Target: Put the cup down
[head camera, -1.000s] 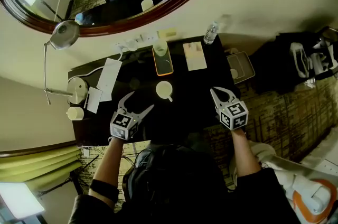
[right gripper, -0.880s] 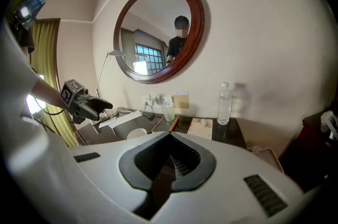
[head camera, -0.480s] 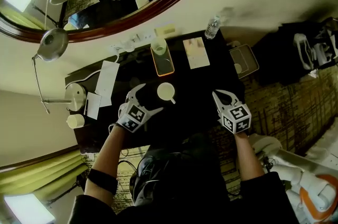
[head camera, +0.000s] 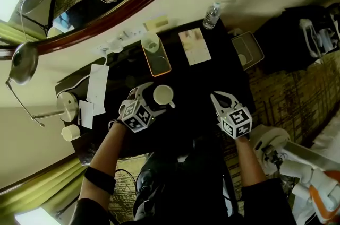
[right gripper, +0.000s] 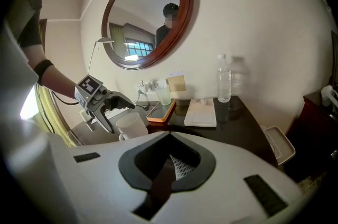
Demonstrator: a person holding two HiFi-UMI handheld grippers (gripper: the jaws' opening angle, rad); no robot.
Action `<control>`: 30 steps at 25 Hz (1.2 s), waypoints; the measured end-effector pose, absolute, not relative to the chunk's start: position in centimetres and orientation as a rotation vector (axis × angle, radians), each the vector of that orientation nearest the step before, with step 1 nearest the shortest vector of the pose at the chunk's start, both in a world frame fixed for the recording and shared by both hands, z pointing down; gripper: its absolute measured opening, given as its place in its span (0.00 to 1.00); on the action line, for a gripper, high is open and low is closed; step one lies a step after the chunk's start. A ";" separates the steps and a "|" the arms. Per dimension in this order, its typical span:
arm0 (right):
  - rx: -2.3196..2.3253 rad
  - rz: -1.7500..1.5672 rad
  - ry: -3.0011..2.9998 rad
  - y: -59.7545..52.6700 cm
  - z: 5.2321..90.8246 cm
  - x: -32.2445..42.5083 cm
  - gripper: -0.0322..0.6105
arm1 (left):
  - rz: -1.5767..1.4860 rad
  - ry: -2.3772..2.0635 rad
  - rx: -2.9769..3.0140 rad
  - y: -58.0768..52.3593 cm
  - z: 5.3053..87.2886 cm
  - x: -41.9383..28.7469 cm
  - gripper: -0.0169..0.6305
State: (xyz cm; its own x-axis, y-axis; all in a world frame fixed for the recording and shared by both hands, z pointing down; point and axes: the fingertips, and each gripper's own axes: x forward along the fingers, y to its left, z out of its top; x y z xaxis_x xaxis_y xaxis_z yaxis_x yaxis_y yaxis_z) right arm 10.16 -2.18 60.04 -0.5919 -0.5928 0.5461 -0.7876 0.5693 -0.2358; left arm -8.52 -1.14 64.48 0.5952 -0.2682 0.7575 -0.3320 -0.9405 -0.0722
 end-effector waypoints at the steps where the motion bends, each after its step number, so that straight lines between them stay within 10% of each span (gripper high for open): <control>1: 1.121 0.659 -2.397 -2.2 60.5 10.2 0.05 | 1.281 -0.514 2.739 -1.4 64.5 -8.2 0.81; 30: 1.125 0.715 -2.368 -1.8 64.0 11.4 0.05 | 1.033 -0.588 2.754 -2.6 65.6 -6.6 0.66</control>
State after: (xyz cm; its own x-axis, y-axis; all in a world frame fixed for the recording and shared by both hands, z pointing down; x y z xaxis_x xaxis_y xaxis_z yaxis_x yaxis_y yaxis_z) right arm 11.39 -1.76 63.98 -0.5836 -0.5816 0.5667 -0.7980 0.5399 -0.2677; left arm -6.63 -2.63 65.60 0.6875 -0.3095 0.6569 -0.4069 -0.9135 -0.0046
